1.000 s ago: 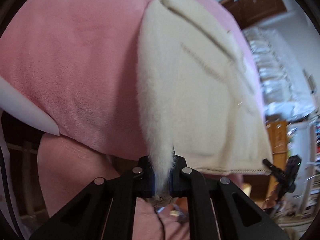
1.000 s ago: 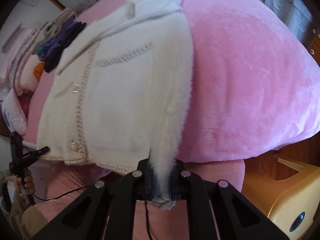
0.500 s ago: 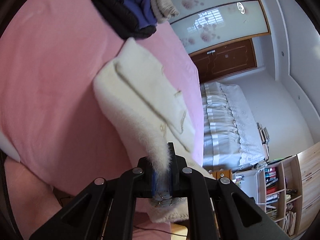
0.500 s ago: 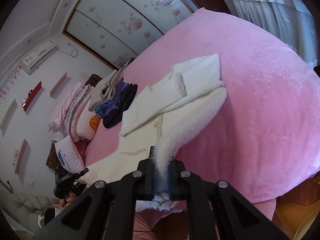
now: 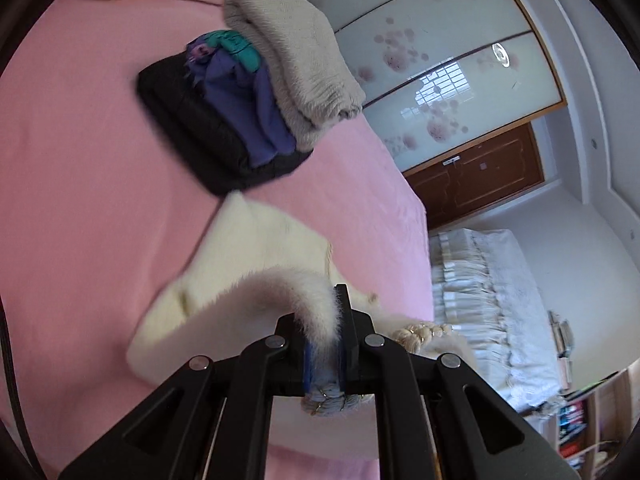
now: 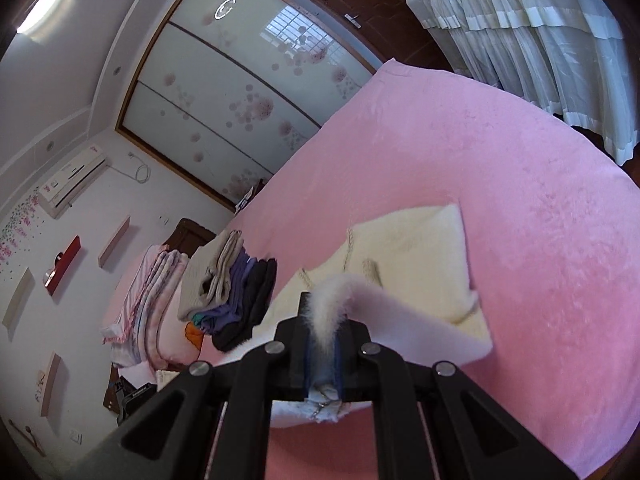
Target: Fold large clothes
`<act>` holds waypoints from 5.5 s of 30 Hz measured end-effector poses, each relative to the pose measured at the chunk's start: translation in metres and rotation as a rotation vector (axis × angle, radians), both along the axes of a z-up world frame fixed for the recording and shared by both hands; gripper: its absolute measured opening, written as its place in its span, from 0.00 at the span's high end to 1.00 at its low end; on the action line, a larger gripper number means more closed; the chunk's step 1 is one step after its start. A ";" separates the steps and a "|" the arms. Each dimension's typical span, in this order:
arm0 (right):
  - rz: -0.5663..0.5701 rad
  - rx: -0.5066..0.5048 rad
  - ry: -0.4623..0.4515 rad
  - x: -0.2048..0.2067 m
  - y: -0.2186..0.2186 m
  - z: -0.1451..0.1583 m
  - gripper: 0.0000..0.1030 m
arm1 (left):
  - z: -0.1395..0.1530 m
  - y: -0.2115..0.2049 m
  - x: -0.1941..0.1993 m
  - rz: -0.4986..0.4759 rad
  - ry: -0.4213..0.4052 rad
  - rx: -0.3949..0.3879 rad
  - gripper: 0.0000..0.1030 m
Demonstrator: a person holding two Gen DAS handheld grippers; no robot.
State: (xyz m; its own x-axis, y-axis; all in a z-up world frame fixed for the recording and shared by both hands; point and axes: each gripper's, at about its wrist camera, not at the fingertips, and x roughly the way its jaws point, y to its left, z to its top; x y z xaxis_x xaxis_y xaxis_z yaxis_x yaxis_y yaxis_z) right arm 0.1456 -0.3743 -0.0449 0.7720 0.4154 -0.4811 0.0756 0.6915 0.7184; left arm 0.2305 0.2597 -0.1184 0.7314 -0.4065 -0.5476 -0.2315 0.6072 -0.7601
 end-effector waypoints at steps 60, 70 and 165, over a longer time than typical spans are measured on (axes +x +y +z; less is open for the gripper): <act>0.006 -0.652 0.149 0.233 0.038 -0.125 0.93 | -0.091 -0.143 0.204 -0.186 -0.038 1.137 0.94; -0.090 -0.670 0.165 0.260 0.037 -0.120 0.93 | -0.109 -0.156 0.231 -0.096 0.037 1.195 0.94; -0.107 -0.750 0.269 0.054 0.112 -0.168 0.82 | -0.155 -0.075 0.005 0.183 0.278 0.746 0.11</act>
State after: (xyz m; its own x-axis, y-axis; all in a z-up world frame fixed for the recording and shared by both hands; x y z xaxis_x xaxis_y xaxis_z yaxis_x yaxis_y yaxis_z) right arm 0.1995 -0.2625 -0.2126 0.6071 -0.1618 -0.7780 0.2728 0.9620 0.0128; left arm 0.2357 0.1843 -0.2732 0.5484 0.2500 -0.7979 -0.4970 0.8649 -0.0706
